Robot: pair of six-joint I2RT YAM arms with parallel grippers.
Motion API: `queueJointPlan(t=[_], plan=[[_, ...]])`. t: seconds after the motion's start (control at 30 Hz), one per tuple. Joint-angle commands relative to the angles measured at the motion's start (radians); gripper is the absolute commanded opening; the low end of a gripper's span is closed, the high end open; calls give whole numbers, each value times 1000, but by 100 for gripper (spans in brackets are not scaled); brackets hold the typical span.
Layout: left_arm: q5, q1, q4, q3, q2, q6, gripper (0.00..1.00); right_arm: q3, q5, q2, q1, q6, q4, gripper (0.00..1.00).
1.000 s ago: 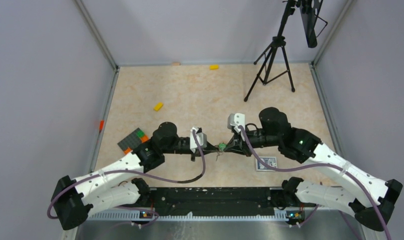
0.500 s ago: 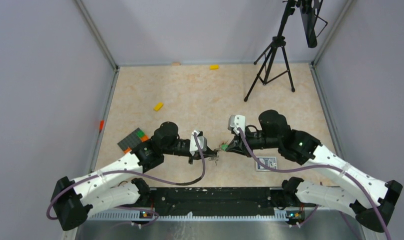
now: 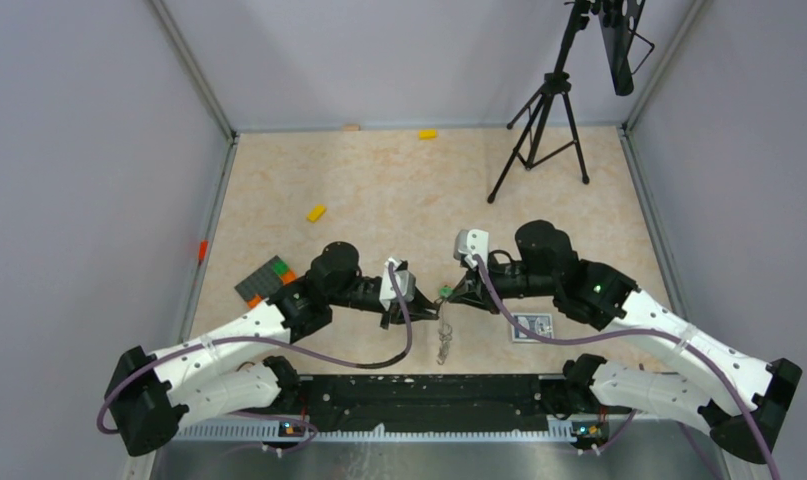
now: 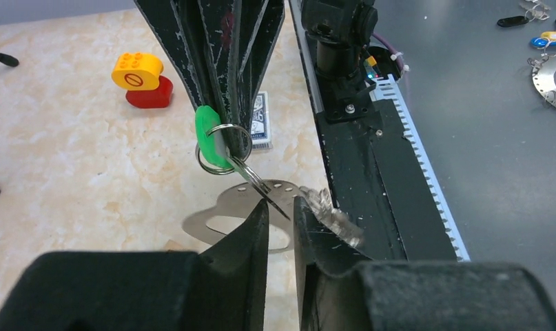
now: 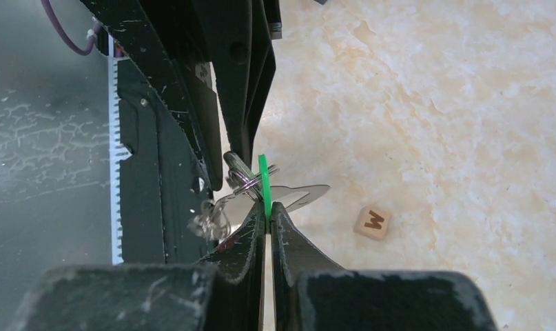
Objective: Remove the keys from the keyring
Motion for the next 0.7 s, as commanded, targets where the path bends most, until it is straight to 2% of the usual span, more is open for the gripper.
queueJointPlan(t=[0.0,0.2,0.33,0.67], plan=[[29,-4,110,-9,8,-39,24,9,-22,-7,4,11,67,0],[19,-3,120,-10,15,-43,26,8,-29,-7,4,21,74,0],[9,-3,128,-11,20,-51,23,7,-32,-7,4,26,75,0],[-12,-4,117,-8,23,-52,6,6,-30,-12,4,26,69,0]])
